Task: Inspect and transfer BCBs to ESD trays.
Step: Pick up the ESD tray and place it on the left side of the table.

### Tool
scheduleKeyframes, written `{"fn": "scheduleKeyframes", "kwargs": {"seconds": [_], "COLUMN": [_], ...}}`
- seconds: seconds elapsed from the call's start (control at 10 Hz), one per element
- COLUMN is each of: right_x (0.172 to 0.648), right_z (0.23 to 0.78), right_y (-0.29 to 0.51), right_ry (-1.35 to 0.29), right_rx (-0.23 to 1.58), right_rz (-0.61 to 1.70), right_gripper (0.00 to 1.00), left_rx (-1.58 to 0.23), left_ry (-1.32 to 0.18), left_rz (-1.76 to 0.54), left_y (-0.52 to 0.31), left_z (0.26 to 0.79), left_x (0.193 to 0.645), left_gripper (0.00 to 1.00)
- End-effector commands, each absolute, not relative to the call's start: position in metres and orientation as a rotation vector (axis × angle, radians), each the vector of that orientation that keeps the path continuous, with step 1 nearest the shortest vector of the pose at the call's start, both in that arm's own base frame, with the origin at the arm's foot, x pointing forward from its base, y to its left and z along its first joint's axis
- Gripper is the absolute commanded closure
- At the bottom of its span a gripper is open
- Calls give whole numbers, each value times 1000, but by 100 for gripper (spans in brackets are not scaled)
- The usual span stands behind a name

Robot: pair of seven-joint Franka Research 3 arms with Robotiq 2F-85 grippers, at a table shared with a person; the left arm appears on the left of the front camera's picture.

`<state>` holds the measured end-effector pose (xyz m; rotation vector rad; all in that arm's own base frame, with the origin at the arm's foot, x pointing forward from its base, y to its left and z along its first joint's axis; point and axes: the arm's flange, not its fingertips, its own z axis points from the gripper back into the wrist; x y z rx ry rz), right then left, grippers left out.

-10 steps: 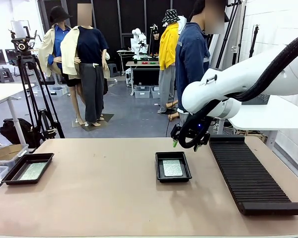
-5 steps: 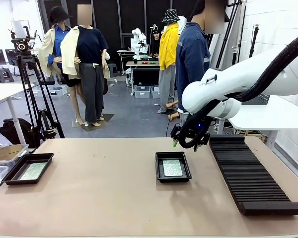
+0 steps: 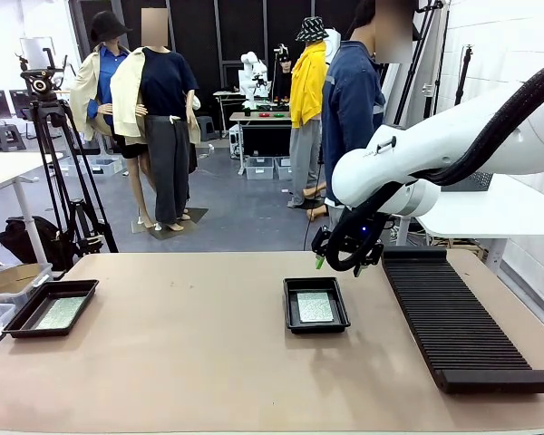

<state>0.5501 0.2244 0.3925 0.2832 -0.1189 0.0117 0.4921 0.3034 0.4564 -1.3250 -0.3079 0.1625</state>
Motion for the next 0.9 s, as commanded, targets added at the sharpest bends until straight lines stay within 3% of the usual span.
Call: {"fn": "scheduleKeyframes", "kwargs": {"seconds": [0.0, 0.3, 0.8], "right_x": [550, 550, 545], "right_z": [392, 393, 433], "right_y": [224, 224, 140], "right_ry": [-118, -119, -109], "right_rx": [288, 283, 511], "right_rz": [14, 12, -32], "right_gripper": [0, 0, 0], "left_rx": [-1308, -1325, -1242], "left_ry": [-312, -308, -264], "left_rz": [170, 162, 62], "left_y": [300, 303, 207], "left_z": [457, 456, 478], "left_x": [490, 492, 487], "left_gripper": [0, 0, 0]}}
